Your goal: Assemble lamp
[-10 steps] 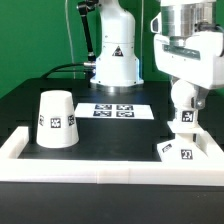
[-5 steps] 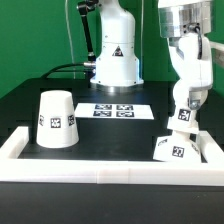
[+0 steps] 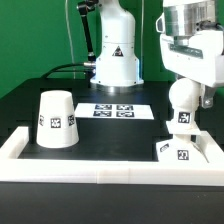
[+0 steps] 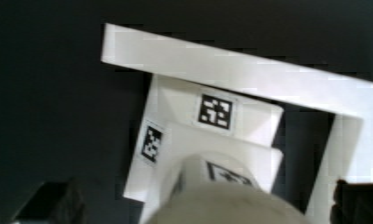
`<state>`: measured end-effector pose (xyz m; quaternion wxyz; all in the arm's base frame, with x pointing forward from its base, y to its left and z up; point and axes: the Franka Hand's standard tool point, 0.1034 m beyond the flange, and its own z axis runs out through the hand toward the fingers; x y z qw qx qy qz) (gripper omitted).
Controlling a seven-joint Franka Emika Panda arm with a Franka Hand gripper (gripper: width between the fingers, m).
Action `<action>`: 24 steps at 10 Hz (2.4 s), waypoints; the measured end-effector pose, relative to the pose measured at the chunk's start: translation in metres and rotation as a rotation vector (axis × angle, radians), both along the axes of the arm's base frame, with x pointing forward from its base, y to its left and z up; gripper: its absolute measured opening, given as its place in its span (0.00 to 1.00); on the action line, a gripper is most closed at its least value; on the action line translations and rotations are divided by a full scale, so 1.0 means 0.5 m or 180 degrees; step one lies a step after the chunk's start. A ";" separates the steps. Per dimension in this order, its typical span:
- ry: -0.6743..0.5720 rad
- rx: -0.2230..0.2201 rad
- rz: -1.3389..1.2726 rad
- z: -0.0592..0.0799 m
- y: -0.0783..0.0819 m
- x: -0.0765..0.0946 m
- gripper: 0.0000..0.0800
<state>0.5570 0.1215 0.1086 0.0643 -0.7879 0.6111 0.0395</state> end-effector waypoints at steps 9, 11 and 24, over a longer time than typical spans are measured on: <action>0.0026 -0.0154 0.0940 0.003 0.049 -0.052 0.87; 0.0086 -0.0266 0.1692 0.000 0.058 -0.081 0.87; -0.0117 -0.0393 0.3102 -0.044 -0.201 -0.126 0.87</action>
Offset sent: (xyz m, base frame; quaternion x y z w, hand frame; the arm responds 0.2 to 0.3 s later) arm 0.0000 0.0000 0.0000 0.0000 0.0000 0.0000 1.0000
